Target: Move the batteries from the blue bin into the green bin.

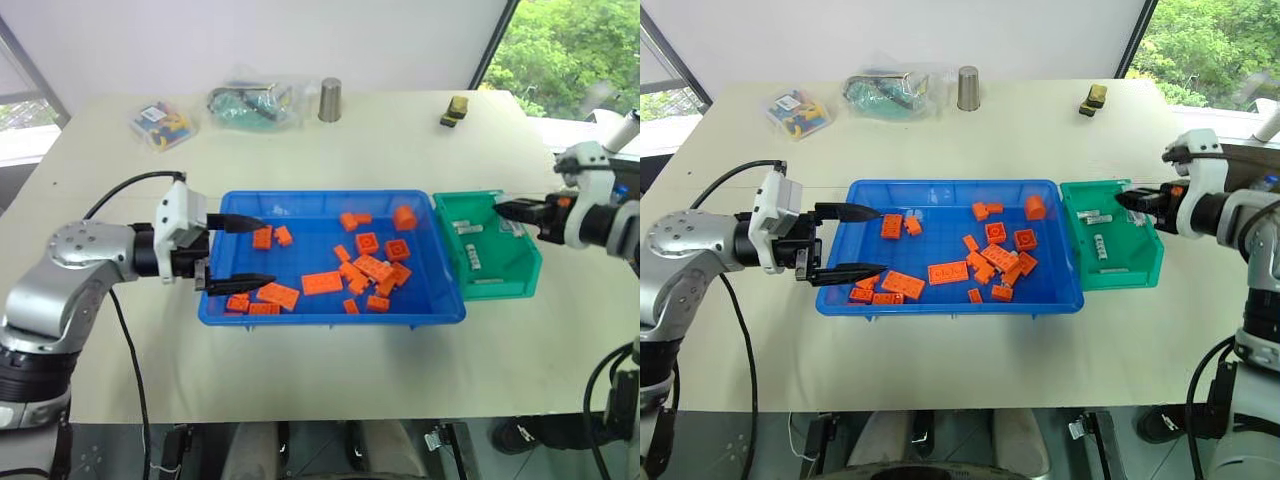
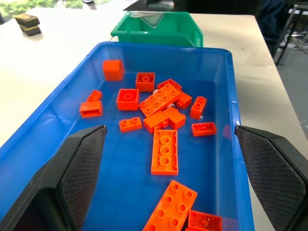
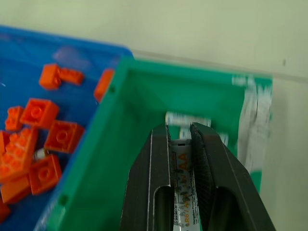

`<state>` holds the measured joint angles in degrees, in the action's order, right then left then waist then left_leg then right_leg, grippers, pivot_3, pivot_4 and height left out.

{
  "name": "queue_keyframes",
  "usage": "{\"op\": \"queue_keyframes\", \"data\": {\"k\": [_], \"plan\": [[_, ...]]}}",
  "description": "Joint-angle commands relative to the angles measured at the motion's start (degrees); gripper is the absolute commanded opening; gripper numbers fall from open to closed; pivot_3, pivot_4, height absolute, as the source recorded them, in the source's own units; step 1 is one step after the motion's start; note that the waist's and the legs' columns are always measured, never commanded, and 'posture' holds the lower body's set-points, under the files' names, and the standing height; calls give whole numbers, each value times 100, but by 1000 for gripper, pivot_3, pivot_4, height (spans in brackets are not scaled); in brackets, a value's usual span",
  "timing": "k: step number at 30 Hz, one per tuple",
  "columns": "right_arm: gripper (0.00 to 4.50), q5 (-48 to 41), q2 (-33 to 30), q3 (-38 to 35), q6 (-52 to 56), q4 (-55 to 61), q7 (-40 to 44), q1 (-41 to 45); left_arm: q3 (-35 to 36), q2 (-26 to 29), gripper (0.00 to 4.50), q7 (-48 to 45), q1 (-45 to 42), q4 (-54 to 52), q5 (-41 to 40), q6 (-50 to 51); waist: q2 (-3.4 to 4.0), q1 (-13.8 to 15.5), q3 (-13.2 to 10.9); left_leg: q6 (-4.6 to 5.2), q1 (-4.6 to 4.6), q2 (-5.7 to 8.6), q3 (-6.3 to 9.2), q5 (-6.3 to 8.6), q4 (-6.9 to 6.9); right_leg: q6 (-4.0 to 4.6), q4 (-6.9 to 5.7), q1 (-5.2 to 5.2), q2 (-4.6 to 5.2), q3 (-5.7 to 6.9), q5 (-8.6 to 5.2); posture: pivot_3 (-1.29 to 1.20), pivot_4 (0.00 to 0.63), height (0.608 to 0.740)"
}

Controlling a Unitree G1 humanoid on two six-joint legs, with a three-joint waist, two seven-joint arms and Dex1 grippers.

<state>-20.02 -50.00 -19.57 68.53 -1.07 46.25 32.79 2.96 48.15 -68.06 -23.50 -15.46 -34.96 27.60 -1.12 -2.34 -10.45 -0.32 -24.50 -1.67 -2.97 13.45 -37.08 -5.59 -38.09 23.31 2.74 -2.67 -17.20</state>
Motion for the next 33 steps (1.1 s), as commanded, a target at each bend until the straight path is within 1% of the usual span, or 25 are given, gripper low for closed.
{"op": "queue_keyframes", "data": {"k": [1,2,3,4,5,10,13,15,17,18,21,25,28,33], "plan": [[1053,-143,-19,-288,-10,156,-240,-97,32,8,4500,-62,-141,-17,22,-88,0,0,0,0,0,-1,0,0,0,0,0,0,-2,0,0,0,150,739],[1364,-171,-38,-262,-45,189,-266,-119,35,8,4500,-71,-145,-15,24,-83,0,-3,0,0,0,-2,0,0,0,0,0,0,-3,0,0,0,150,739],[1905,-204,-55,-233,-94,208,-274,-109,37,7,4500,-75,-146,-24,25,-74,0,-7,0,0,0,-2,-1,0,0,0,0,0,-4,-1,0,0,150,739],[2299,-240,-72,-207,-125,224,-274,-80,43,10,4500,-80,-145,-33,22,-63,0,-9,0,0,0,-2,-1,0,0,0,0,0,-5,-2,0,0,150,739],[2814,-280,-90,-181,-145,241,-263,-42,48,13,4500,-81,-141,-46,18,-49,0,-7,0,0,0,-2,-1,0,0,0,0,0,-5,-2,0,0,150,739],[2814,-558,-275,295,-298,440,111,342,59,26,4500,-58,-125,-99,22,-2,0,-16,0,0,0,-3,-1,0,0,-1,0,1,-6,-3,0,0,150,739],[2814,-686,-395,1077,-495,1105,552,527,83,30,4500,-17,-126,-135,8,38,2,-11,-1,0,0,-6,1,0,1,0,0,2,-9,-3,0,0,150,739],[2814,-773,-200,1457,-290,1393,462,665,87,26,4500,13,-102,-183,13,45,1,-17,-1,0,0,-11,2,0,0,0,0,3,-13,-3,0,0,150,739],[2814,-811,-1,1661,-126,1559,280,711,88,18,4500,52,-87,-243,6,69,-1,-8,0,0,0,-11,3,0,0,0,0,2,-13,-3,-1,0,150,739],[3367,-835,126,1770,-31,1710,166,683,94,14,4500,80,-75,-287,-6,89,-2,6,-1,0,0,-11,3,0,-2,0,0,1,-12,-3,0,0,150,739],[4453,-860,372,1990,251,2059,-148,515,113,7,4500,150,-31,-378,-33,128,-2,42,-1,0,-4,-8,4,0,-6,0,0,1,-8,-3,0,0,150,739],[4453,-979,692,2011,689,2479,-557,135,125,-3,4500,215,70,-463,-44,139,-3,118,0,0,-7,-7,3,0,-8,0,0,2,-6,-1,0,0,150,739],[4453,-1043,806,1982,849,2672,-726,-91,114,-13,4500,242,99,-540,-72,175,-3,147,0,0,-5,-8,4,0,-10,0,-3,2,-7,-1,0,0,150,739],[4453,-1002,1009,1964,848,2583,-1061,-377,68,-7,4500,212,33,-552,-106,210,-4,149,1,0,-5,-8,4,0,-12,1,-2,0,-7,-1,0,0,150,739]]}}
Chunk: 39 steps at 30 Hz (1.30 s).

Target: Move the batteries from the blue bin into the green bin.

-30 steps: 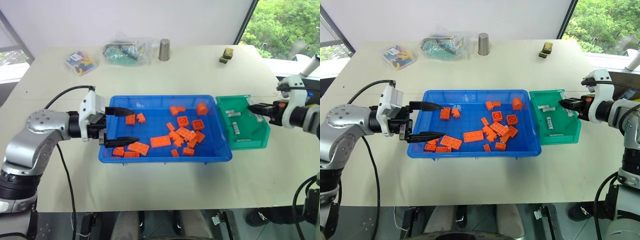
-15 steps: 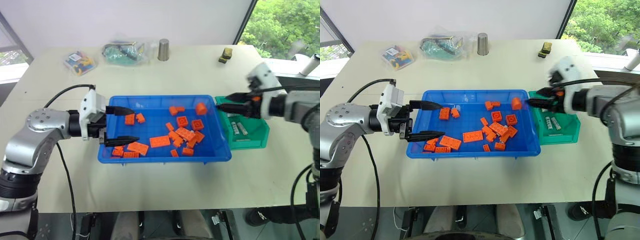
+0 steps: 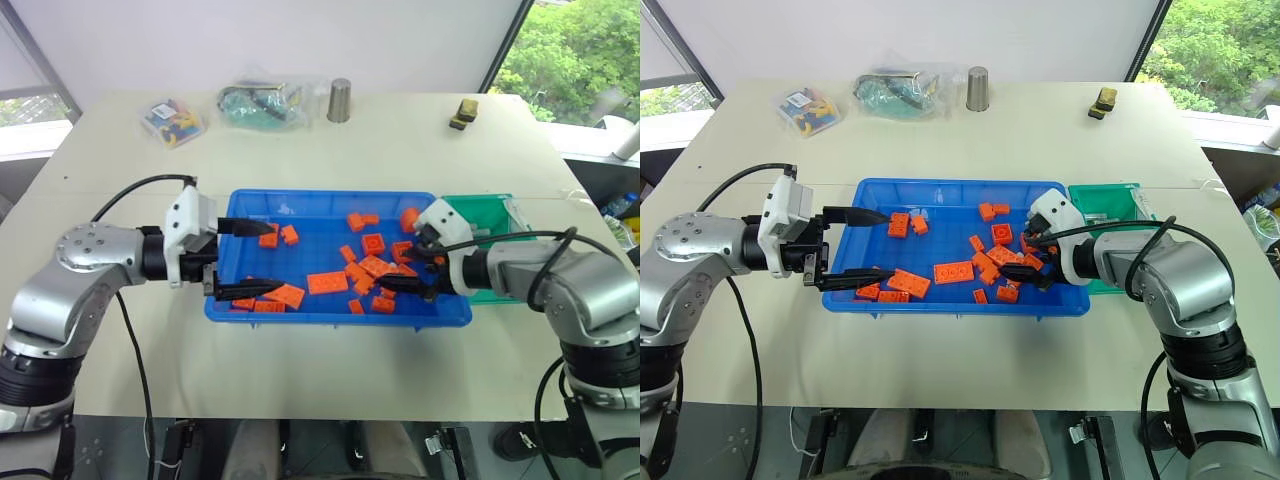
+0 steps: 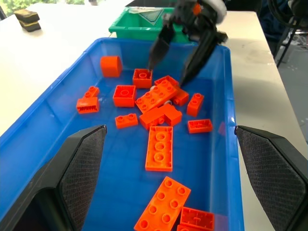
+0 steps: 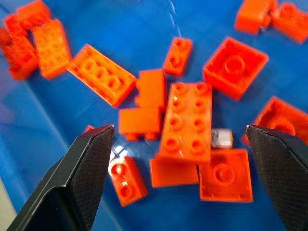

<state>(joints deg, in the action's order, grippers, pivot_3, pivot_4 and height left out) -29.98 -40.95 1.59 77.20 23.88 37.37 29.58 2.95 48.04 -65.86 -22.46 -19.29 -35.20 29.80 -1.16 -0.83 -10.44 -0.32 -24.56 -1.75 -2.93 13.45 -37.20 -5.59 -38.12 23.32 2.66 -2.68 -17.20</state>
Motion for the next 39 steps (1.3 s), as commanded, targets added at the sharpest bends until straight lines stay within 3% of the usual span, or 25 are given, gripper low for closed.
{"op": "queue_keyframes", "data": {"k": [1,10,13,18,28,31,34,38,39], "plan": [[4453,-11,154,-151,-39,52,-221,-93,55,6,4500,-15,-94,-154,-77,-13,0,-2,0,0,0,-1,1,0,0,0,0,0,-1,0,0,0,150,739],[4453,134,347,68,-488,-263,-463,-266,5,21,4500,-72,-237,-49,-33,-46,0,-8,0,0,1,-1,1,0,0,0,-1,0,-6,0,0,0,150,739],[3628,103,390,22,-556,-281,-503,-242,24,40,4500,-94,-248,-24,-23,-59,0,-4,0,0,0,0,1,0,0,0,0,0,-5,0,0,0,150,739],[1277,55,288,70,-587,-205,-450,-256,43,43,4500,-96,-251,20,6,-96,0,3,0,0,1,0,1,0,0,0,0,-1,-5,0,0,0,150,739],[1277,-184,433,-52,-343,-134,-454,291,66,29,4500,-101,-184,20,29,-156,-2,-20,1,0,1,-1,3,0,-2,0,-1,-2,-6,1,0,0,150,739],[1277,-82,458,253,-569,-238,-399,506,67,20,4500,-97,-183,38,51,-187,-2,-15,1,0,2,-2,5,0,1,0,-1,-1,-8,2,0,0,150,739],[2097,42,346,450,-784,-470,-261,695,65,9,4500,-97,-175,38,73,-220,-2,-16,1,0,2,-2,4,0,1,0,0,-2,-7,2,0,0,150,739],[4063,111,271,707,-968,-590,-39,921,50,-10,4500,-79,-168,52,95,-268,-2,-8,1,0,1,-1,3,0,0,0,-1,-2,-6,2,0,0,150,739],[4063,137,219,825,-1032,-605,73,994,44,-18,4500,-68,-170,52,99,-273,-2,-11,1,0,1,-1,3,0,-1,0,-1,-2,-6,2,0,0,150,739]]}}
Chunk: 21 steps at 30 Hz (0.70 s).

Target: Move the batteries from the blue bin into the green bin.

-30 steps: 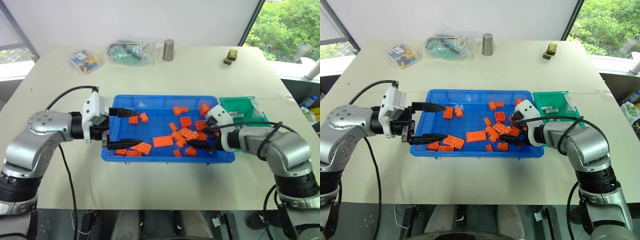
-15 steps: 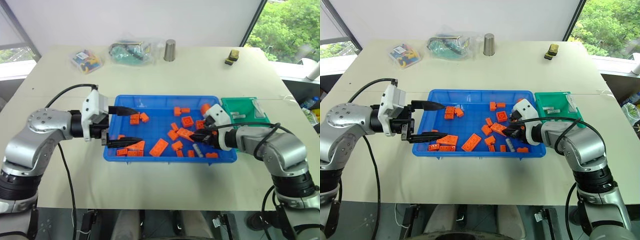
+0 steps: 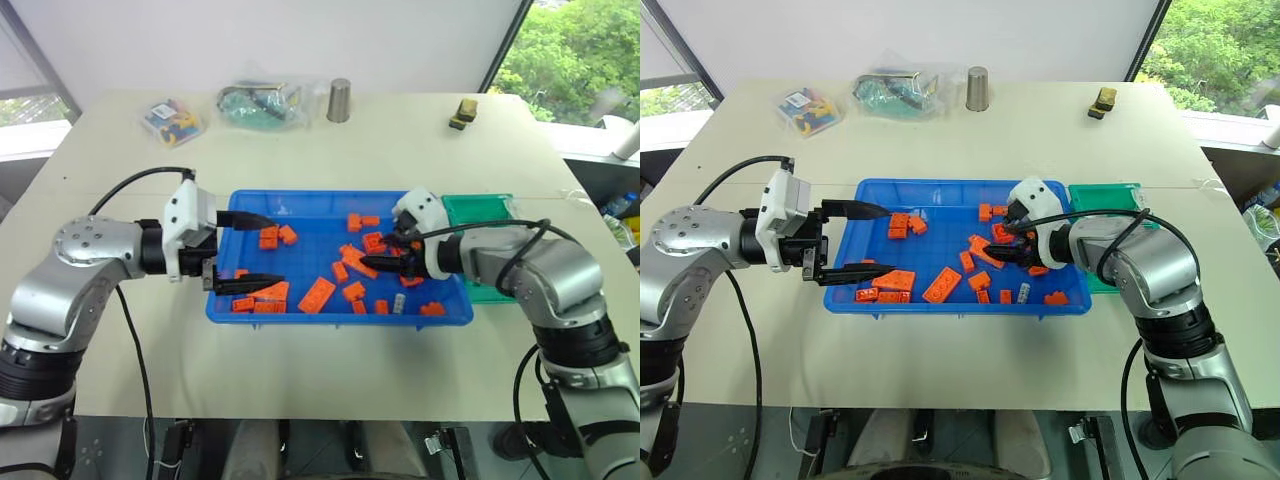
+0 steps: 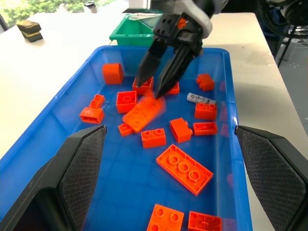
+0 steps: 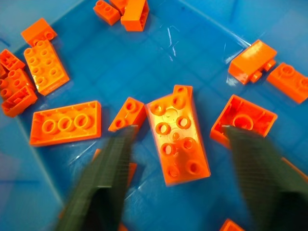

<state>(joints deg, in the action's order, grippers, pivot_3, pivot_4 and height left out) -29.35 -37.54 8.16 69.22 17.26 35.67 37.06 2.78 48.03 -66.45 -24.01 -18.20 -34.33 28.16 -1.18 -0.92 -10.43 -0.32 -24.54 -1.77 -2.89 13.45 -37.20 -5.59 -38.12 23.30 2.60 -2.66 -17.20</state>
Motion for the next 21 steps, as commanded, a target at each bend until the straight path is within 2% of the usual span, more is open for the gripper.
{"op": "queue_keyframes", "data": {"k": [1,4,7,9,12,15,19,21], "plan": [[4063,108,-200,293,-327,43,383,313,57,-25,4500,-1,-16,-57,13,-111,0,-4,0,0,0,0,0,0,0,0,0,0,0,0,0,0,150,739],[4063,313,-858,676,-875,-40,1210,526,47,-46,4500,19,-16,-88,7,-97,0,11,0,0,-1,0,1,0,1,0,0,1,0,1,0,0,150,739],[4063,995,-1828,1238,-2465,-362,2674,720,42,-52,4500,-27,-15,-32,35,-135,1,30,-2,0,-2,4,-1,0,-2,0,3,0,5,2,0,0,150,739],[4063,1409,-2185,1528,-3559,-895,3654,980,37,-54,4500,-45,-30,6,61,-163,1,5,-2,2,-1,4,-5,1,-5,0,7,-1,6,2,0,0,150,739],[4063,1979,-2218,1847,-4943,-1933,4688,1458,56,-79,4500,4,-71,19,54,-150,1,-58,-2,2,9,-4,-8,1,-3,0,4,-3,-3,1,0,0,150,739],[4063,2476,-1917,1996,-5833,-2772,5023,1813,63,-90,4500,40,-65,-10,58,-138,1,-93,-2,2,9,-6,-7,1,-2,0,-2,0,-7,1,0,0,150,739],[4063,2694,-1705,1997,-6569,-3060,5521,1782,108,-80,4500,96,10,-76,55,-123,2,-117,-3,1,6,-5,-6,1,-1,0,-1,0,-3,1,0,0,150,739],[4063,2752,-1804,2139,-7390,-3050,5660,1623,188,-35,4500,133,97,-148,23,-88,2,-107,-3,1,5,-4,-7,1,0,0,-1,2,1,1,0,0,150,739]]}}
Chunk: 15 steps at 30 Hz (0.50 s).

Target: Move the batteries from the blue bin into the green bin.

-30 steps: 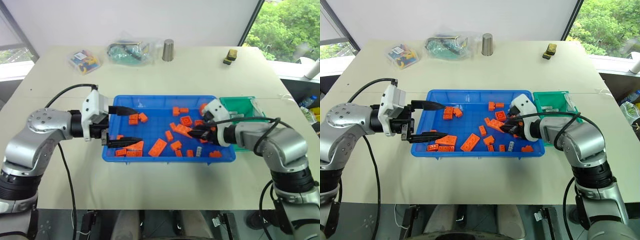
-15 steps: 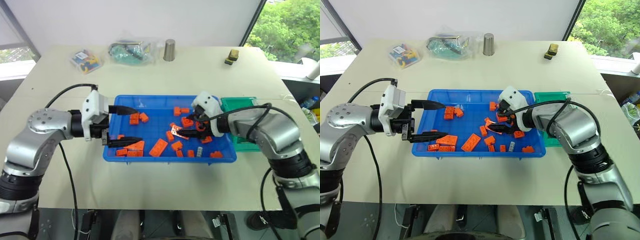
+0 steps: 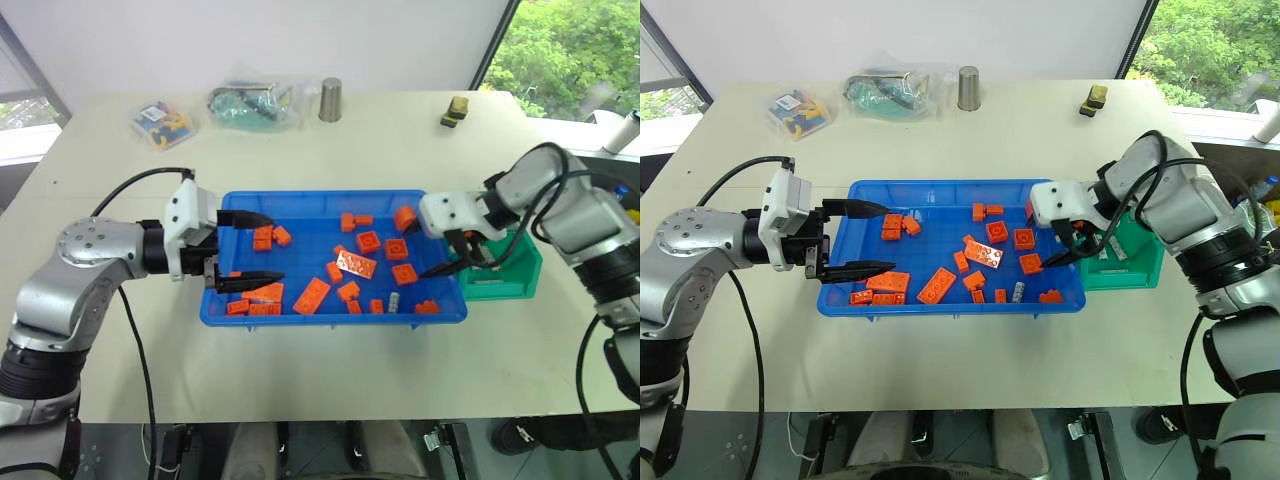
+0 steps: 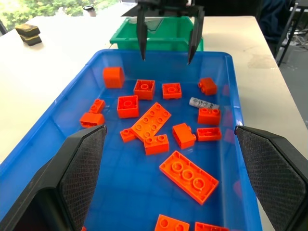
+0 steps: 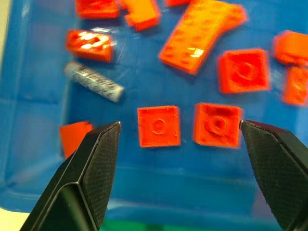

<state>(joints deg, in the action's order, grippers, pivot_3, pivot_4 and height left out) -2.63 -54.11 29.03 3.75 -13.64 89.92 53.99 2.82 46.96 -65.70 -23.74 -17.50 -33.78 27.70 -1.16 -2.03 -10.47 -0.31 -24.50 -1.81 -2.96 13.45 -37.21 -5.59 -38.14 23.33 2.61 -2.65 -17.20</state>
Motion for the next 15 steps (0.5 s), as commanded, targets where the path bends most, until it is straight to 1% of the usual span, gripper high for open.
{"op": "queue_keyframes", "data": {"k": [1,3,5,15], "plan": [[4063,117,-180,109,-1133,23,256,-116,214,89,4500,68,103,-243,-39,-33,0,11,0,0,0,0,0,0,0,0,0,-1,1,0,0,0,150,739],[4063,171,-163,203,-1568,-90,258,-144,264,114,4500,102,154,-275,-44,-25,0,13,0,0,1,1,0,0,-3,0,0,-3,4,1,0,0,150,739],[4063,146,-129,305,-1716,-141,258,-146,291,129,4500,130,175,-295,-48,-22,0,2,0,0,2,1,-1,0,-8,0,-5,-4,5,0,0,0,150,739],[4063,281,325,387,-1994,-320,258,-230,381,230,4500,226,244,-466,-102,35,0,-3,0,-1,6,0,3,0,-8,0,-7,-8,5,1,0,0,150,739]]}}
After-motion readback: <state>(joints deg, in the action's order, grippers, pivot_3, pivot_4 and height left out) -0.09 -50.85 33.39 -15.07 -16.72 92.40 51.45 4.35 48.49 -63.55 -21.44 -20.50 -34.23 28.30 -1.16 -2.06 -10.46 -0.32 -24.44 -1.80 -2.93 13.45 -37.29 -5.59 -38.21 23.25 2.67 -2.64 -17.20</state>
